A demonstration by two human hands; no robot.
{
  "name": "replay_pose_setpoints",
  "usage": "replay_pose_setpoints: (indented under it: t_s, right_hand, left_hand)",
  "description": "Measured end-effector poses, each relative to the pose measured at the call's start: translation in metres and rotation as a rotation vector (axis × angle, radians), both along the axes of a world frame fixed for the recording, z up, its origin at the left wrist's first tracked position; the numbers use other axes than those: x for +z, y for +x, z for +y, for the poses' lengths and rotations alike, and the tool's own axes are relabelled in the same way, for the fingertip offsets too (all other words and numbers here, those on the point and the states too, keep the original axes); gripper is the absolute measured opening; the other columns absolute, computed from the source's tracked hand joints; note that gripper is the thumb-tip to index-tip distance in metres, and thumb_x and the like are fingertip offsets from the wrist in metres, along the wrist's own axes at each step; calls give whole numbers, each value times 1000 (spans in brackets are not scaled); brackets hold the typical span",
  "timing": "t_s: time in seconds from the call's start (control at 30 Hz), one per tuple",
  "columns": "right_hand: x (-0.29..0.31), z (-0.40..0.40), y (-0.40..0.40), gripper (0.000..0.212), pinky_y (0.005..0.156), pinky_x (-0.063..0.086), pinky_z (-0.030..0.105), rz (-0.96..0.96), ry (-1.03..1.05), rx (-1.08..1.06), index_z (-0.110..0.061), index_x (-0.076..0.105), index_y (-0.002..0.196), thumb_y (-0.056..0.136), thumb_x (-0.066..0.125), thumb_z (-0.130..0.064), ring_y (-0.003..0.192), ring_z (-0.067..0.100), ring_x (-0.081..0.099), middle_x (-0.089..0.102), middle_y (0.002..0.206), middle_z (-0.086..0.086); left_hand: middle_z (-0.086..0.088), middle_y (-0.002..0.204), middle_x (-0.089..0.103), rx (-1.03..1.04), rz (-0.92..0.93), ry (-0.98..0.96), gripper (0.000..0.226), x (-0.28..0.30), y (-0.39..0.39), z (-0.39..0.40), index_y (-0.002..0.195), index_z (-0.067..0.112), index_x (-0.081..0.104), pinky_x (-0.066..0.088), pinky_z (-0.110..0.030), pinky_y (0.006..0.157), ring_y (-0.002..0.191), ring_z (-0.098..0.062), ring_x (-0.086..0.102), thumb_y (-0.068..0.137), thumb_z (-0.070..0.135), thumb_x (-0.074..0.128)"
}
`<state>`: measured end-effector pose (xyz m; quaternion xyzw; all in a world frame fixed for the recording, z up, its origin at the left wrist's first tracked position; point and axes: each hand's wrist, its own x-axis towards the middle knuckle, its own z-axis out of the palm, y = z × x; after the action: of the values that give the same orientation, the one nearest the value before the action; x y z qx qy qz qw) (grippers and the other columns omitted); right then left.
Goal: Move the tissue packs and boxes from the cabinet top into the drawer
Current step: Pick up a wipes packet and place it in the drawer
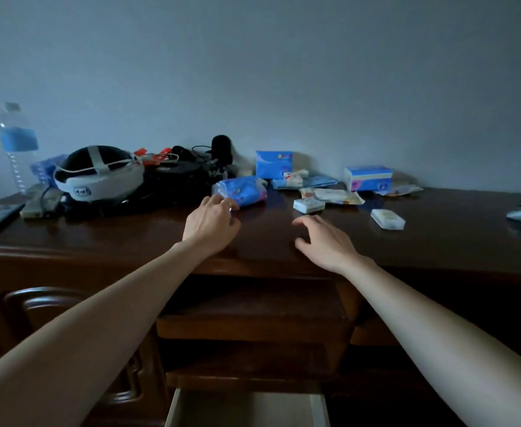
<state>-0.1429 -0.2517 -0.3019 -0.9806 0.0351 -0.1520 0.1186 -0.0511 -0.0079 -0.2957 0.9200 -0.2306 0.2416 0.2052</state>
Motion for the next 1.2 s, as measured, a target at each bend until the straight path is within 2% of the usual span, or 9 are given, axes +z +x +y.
replay_pose_setpoints:
  t_s: [0.17, 0.3, 0.4, 0.53, 0.67, 0.73, 0.93, 1.07, 1.2]
  right_hand:
    - [-6, -21, 55, 54, 84, 51, 40, -62, -91, -90, -33, 37, 145, 95, 57, -42, 121, 27, 60, 57, 141, 4]
    - [-1, -47, 105, 69, 95, 47, 46, -24, -94, -260, -35, 30, 152, 93, 56, -58, 135, 34, 43, 37, 154, 9]
    - [-4, -64, 136, 66, 104, 41, 50, 124, -26, -279, -38, 35, 151, 93, 47, -66, 141, 33, 40, 39, 158, 6]
    - [-2, -63, 150, 69, 91, 43, 44, 65, 19, -114, -49, 49, 142, 83, 29, -80, 128, 29, 53, 55, 145, 2]
    - [12, -85, 164, 62, 107, 37, 45, -127, 86, -141, -38, 41, 150, 94, 30, -62, 143, 25, 41, 43, 158, 0]
    - [6, -106, 168, 63, 116, 32, 49, 5, 21, -252, -29, 30, 157, 99, 38, -54, 150, 29, 30, 30, 165, 5]
    - [-2, -112, 167, 61, 112, 37, 48, 183, -200, -272, -28, 45, 150, 96, 38, -57, 139, 31, 44, 48, 153, 9]
    - [2, -96, 144, 53, 104, 43, 44, 162, -212, -206, -28, 50, 145, 99, 41, -53, 136, 30, 48, 52, 149, 8]
    - [8, -80, 111, 40, 90, 48, 42, 110, -284, -107, -28, 63, 119, 98, 44, -56, 119, 26, 58, 62, 128, 1]
  left_hand:
    - [-3, 142, 53, -23, 21, 103, 49, -5, 54, -34, 136, 22, 58, 34, -42, 108, 135, -26, 40, 88, 34, 60]
    - [-2, 144, 49, -115, -15, 192, 51, -21, 76, -62, 139, 24, 54, 24, -41, 118, 143, -25, 32, 92, 46, 56]
    - [-2, 143, 49, -143, -37, 195, 58, -25, 89, -68, 143, 24, 47, 23, -41, 120, 143, -26, 33, 93, 53, 52]
    - [-1, 149, 42, -258, -114, 158, 73, -24, 94, -71, 153, 27, 32, 24, -41, 119, 140, -23, 33, 91, 61, 49]
    - [4, 166, 18, -381, -21, 270, 78, -20, 98, -85, 159, 44, 8, 9, -44, 125, 152, -20, 15, 91, 76, 33]
    - [7, 169, 12, -404, 56, 323, 78, -20, 101, -94, 158, 48, 5, 4, -42, 124, 154, -18, 8, 91, 80, 29]
    - [2, 152, 44, -399, 210, 261, 62, -16, 104, -109, 140, 41, 40, 40, -39, 104, 138, -19, 42, 89, 75, 44]
    - [3, 159, 36, -380, 225, 250, 60, -12, 91, -111, 131, 32, 43, 42, -40, 101, 138, -22, 43, 88, 73, 50]
    - [-3, 121, 65, -286, 204, 193, 46, -10, 72, -113, 111, 29, 40, 54, -40, 80, 99, -22, 64, 88, 63, 60]
